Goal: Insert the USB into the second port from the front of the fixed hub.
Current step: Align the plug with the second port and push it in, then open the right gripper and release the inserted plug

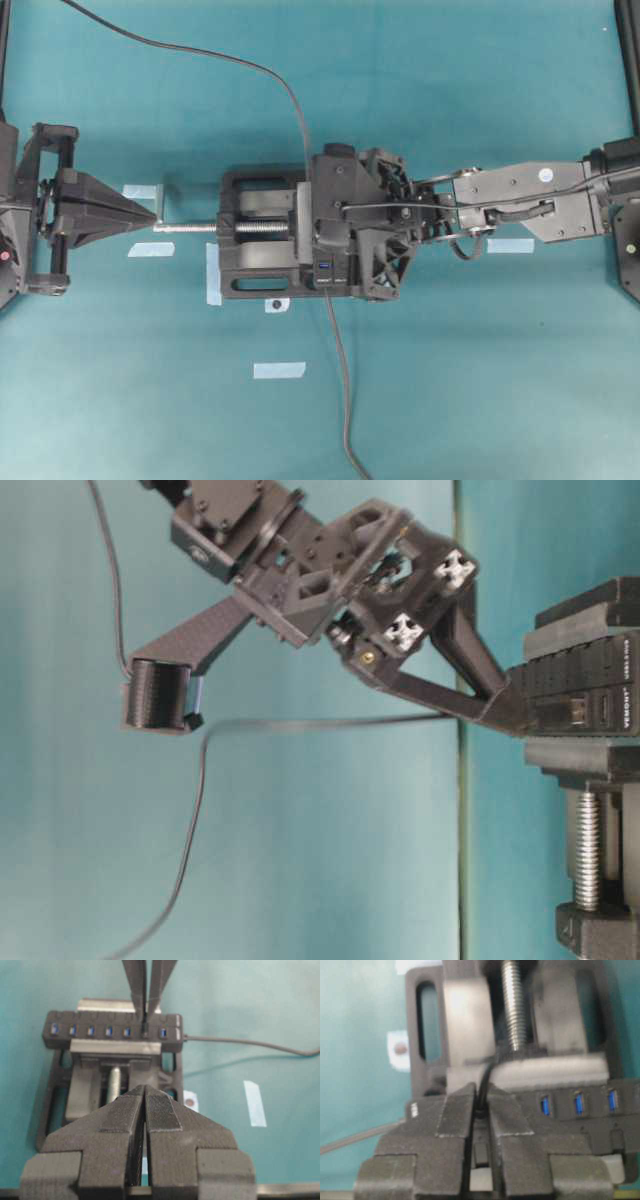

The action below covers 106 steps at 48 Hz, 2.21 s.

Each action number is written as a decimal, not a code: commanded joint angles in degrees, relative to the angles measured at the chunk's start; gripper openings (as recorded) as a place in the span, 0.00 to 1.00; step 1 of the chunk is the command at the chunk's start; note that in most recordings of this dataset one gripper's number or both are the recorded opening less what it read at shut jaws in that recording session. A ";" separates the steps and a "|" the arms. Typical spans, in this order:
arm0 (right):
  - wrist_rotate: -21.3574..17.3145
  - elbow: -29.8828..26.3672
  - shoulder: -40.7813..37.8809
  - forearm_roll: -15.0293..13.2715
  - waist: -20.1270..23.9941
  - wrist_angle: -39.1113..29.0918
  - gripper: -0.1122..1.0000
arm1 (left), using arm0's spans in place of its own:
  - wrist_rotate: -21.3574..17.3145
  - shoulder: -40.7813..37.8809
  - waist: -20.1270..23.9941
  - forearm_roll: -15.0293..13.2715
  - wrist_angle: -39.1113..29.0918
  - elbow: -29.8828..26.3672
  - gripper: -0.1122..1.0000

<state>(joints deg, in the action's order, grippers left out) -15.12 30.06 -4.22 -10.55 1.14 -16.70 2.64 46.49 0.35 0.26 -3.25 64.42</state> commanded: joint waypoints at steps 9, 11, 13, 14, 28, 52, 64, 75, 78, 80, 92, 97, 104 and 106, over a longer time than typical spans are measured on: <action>-0.70 -0.18 0.53 0.18 0.35 -0.35 0.18 | 0.09 -0.09 0.00 0.09 0.53 -0.88 0.10; -0.70 -0.26 0.53 0.18 0.35 -0.44 0.18 | 0.09 -0.09 0.00 0.09 0.53 -0.88 0.10; -0.70 -0.26 0.53 0.09 0.35 -0.35 0.18 | 0.09 -0.09 0.00 0.09 0.53 -0.88 0.10; -0.70 -0.35 0.53 0.18 0.35 -0.35 0.18 | 0.09 -0.09 0.00 0.09 0.53 -0.88 0.10; -0.70 -0.09 0.09 0.18 0.35 -0.62 0.18 | 0.09 -0.09 0.09 0.09 0.53 -0.79 0.10; -0.70 0.00 -2.46 0.18 0.88 -0.62 0.18 | 0.09 -0.09 0.00 0.09 0.70 -0.70 0.10; -0.70 -0.26 -2.29 0.18 0.97 -0.70 0.18 | 0.09 -0.09 0.00 0.09 0.62 -0.70 0.10; -0.62 -0.88 -1.49 0.18 0.88 -0.35 0.18 | 0.00 -0.09 0.09 0.09 0.70 -0.53 0.10; -0.62 -0.97 -1.32 0.18 0.88 -0.26 0.18 | 0.09 -0.09 0.09 0.09 0.62 -0.53 0.10; -0.62 -0.97 -1.23 0.18 0.88 -0.35 0.19 | 0.09 -0.09 0.09 0.09 0.70 -0.53 0.10; -0.62 -0.97 -0.53 0.18 0.88 1.58 0.36 | 0.09 -0.09 0.00 0.09 1.14 -0.70 0.10; -0.70 -0.97 -0.44 0.18 0.88 1.58 0.57 | 0.09 -0.09 0.00 0.09 1.32 -0.79 0.10; -0.62 -1.32 -0.09 0.18 0.97 1.49 0.90 | 0.09 -0.09 0.00 0.09 1.32 -0.97 0.10; -0.62 -1.32 0.09 0.18 0.97 1.49 0.92 | 0.09 0.00 0.00 0.09 1.32 -0.88 0.10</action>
<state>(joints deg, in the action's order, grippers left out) -15.12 29.53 -5.89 -10.46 1.85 -15.56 2.64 46.58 0.35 0.18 -2.55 64.51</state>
